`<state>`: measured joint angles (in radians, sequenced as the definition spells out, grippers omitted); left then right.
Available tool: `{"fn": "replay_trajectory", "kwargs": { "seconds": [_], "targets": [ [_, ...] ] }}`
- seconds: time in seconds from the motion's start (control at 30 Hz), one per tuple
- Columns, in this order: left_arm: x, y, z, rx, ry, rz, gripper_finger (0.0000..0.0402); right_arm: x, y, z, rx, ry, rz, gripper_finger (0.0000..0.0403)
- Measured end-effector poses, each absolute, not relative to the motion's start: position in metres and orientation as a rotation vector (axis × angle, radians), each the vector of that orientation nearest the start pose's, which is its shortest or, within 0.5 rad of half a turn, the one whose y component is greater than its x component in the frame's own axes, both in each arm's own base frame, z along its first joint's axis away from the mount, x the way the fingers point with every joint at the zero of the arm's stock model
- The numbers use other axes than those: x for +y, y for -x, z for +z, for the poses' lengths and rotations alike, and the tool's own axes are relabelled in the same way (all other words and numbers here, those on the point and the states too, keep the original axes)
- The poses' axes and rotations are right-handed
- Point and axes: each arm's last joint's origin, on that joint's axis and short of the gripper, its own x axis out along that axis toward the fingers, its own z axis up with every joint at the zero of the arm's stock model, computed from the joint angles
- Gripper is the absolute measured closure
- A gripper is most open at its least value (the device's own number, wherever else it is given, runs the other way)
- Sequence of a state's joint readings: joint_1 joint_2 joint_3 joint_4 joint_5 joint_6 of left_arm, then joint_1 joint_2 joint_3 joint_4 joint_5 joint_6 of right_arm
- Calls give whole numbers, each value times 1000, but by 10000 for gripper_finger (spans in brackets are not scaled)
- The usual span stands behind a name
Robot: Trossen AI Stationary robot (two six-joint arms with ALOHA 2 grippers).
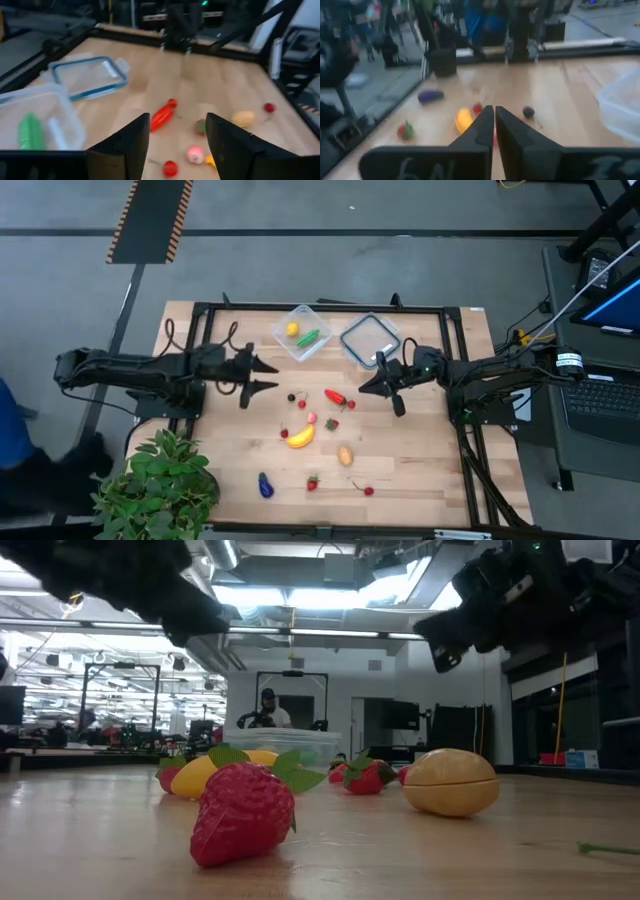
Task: Pick and placing Produce into tupperware
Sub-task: Put the red chili pepper into the transparent container
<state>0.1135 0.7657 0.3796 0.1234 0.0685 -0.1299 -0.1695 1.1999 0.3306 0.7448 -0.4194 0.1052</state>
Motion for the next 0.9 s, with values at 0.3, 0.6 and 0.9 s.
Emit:
{"fn": "replay_trajectory", "kwargs": {
  "seconds": [0.3, 0.6, 0.9],
  "targets": [
    [-10, -152, 214, 180, 108, -2, 217, -8, -248, 227, 193, -44, 269, 382],
    [-29, -138, 199, 178, 55, -12, 217, 15, -259, 263, 486, -104, 133, 382],
    [-41, -127, 199, 182, 10, -81, 217, 46, -279, 262, 545, -102, 109, 356]
  ]
}}
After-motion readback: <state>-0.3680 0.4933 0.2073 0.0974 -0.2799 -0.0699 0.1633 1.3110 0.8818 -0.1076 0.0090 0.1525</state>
